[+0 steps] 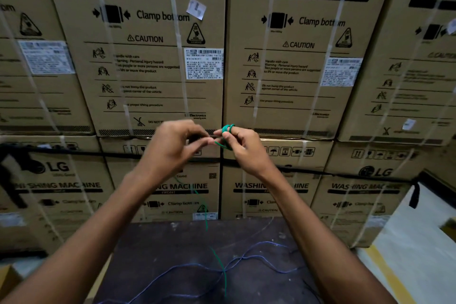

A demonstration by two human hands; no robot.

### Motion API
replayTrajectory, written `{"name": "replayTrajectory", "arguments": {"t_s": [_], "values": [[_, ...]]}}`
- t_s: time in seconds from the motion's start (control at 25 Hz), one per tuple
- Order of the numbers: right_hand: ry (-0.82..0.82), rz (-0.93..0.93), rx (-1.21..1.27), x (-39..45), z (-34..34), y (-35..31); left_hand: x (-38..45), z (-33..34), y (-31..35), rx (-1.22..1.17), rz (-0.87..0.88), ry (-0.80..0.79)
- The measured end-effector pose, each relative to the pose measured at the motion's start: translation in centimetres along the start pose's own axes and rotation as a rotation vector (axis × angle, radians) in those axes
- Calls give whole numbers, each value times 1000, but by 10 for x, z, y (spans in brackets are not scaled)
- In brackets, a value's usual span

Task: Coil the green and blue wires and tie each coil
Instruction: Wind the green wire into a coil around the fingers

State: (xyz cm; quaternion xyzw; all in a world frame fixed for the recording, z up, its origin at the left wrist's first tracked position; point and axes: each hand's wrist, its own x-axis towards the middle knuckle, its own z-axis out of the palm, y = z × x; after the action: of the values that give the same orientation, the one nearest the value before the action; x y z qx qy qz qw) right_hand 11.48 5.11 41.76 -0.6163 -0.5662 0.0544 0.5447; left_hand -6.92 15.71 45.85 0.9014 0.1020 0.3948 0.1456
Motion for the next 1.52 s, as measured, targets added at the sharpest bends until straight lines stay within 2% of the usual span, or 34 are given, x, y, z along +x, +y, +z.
{"name": "replayTrajectory", "arguments": {"t_s": [0.08, 0.16, 0.28, 0.36, 0.52, 0.64, 0.72, 0.8, 0.92, 1.0, 1.08, 1.16, 1.28, 1.4, 1.52], "values": [[-132, 83, 78, -6, -6, 0, 15, -20, 2, -47, 8, 41], [-311, 128, 241, -14, -10, -4, 31, -27, -4, -201, -65, 59], [-536, 137, 511, -22, -13, -20, 44, -16, -20, -440, -144, -12], [-603, 128, 668, -23, -12, -30, 40, 3, -33, -592, -214, -47], [-497, 59, 1002, -21, -8, -47, 16, 37, -43, -879, -426, -74], [-321, 20, 1145, -7, -6, -56, -9, 58, -34, -837, -478, -188], [-170, 6, 1186, 6, -3, -53, -28, 68, -19, -781, -450, -241], [-29, 5, 1151, 16, 3, -43, -44, 70, -8, -721, -367, -233], [108, 18, 955, 19, 8, -26, -55, 59, -5, -525, -227, -221], [144, 2, 750, 16, 8, -17, -58, 45, 0, -321, -140, -245], [133, -21, 498, 12, 5, -12, -55, 26, 8, -256, -88, -217], [61, -34, 309, 8, 4, -11, -44, 4, 17, -269, -52, -130], [-166, -27, 175, -2, 2, -18, -15, -21, 13, -225, 8, -24], [-343, 0, 320, -9, 1, -29, 15, -28, -8, -305, -43, -7], [-436, 20, 540, -9, 0, -40, 30, -23, -21, -551, -148, -9]]}}
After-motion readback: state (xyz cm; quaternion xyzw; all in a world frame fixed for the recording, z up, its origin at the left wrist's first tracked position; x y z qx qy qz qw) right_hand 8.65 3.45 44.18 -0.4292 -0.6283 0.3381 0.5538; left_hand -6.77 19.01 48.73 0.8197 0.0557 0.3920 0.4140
